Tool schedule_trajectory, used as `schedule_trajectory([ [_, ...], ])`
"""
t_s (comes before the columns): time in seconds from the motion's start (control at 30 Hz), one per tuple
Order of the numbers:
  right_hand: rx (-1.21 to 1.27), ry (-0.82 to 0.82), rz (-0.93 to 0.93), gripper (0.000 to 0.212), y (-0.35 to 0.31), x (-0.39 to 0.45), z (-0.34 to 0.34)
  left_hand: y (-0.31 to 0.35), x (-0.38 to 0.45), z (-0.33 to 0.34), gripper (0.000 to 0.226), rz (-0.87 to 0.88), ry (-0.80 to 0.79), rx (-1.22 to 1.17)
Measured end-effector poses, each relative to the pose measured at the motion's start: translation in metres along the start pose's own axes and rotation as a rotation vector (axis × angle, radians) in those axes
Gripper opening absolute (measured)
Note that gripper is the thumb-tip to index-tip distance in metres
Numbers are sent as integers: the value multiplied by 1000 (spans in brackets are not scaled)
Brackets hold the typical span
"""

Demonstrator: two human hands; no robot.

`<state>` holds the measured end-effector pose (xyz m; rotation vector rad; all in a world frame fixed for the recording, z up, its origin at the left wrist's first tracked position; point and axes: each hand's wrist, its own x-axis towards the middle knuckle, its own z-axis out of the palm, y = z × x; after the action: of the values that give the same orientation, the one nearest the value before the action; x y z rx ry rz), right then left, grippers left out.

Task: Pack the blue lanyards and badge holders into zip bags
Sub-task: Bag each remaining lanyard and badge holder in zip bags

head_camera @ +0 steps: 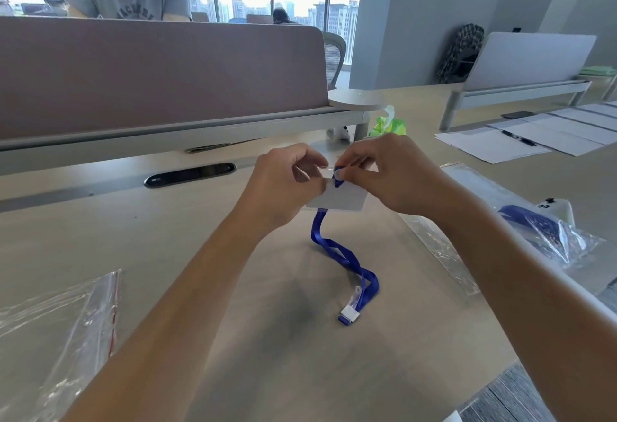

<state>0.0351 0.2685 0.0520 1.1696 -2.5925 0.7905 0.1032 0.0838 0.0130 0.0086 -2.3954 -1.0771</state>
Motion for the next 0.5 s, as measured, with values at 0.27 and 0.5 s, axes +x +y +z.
schedule_trajectory([
  [0.27,65,45,23,12,-6,-5,-4,-1,-2,9,11,35,-5,0],
  [0.5,45,85,27,13,-11,-4,-5,0,-2,7,13,23,0,-99],
])
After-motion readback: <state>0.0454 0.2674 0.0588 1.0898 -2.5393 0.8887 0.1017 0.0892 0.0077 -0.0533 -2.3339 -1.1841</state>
